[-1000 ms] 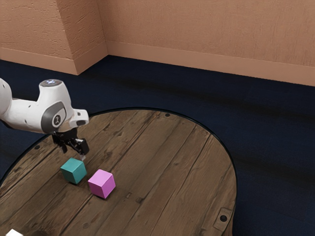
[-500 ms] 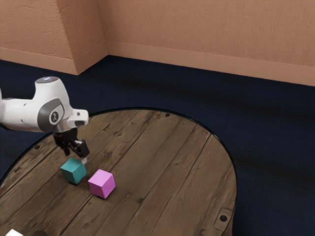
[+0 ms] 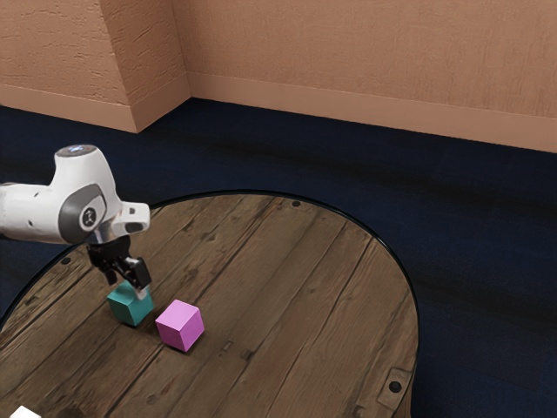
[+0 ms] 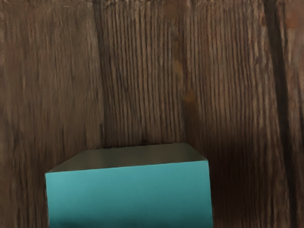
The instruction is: Pick up the blue block with one arm, and put the blue block on the pink block with one arm
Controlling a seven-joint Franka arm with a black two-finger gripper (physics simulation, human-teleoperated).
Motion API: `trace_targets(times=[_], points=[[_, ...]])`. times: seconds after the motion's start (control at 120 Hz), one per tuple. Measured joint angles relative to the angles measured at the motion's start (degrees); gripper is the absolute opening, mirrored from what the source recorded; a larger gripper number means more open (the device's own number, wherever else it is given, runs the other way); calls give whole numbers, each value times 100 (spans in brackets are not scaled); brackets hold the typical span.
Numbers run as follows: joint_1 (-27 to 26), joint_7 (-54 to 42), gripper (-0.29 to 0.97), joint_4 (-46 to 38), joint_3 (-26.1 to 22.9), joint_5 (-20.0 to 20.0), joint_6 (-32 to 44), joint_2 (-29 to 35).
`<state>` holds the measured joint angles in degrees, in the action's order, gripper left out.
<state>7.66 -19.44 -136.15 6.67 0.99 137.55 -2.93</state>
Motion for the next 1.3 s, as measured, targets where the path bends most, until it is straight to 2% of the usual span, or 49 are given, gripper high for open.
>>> trace_targets(times=[0.625,1.3], points=[[-12,-2,68,-1,53,8,680,-401],[-2,-334,68,-55,53,64,764,-513]])
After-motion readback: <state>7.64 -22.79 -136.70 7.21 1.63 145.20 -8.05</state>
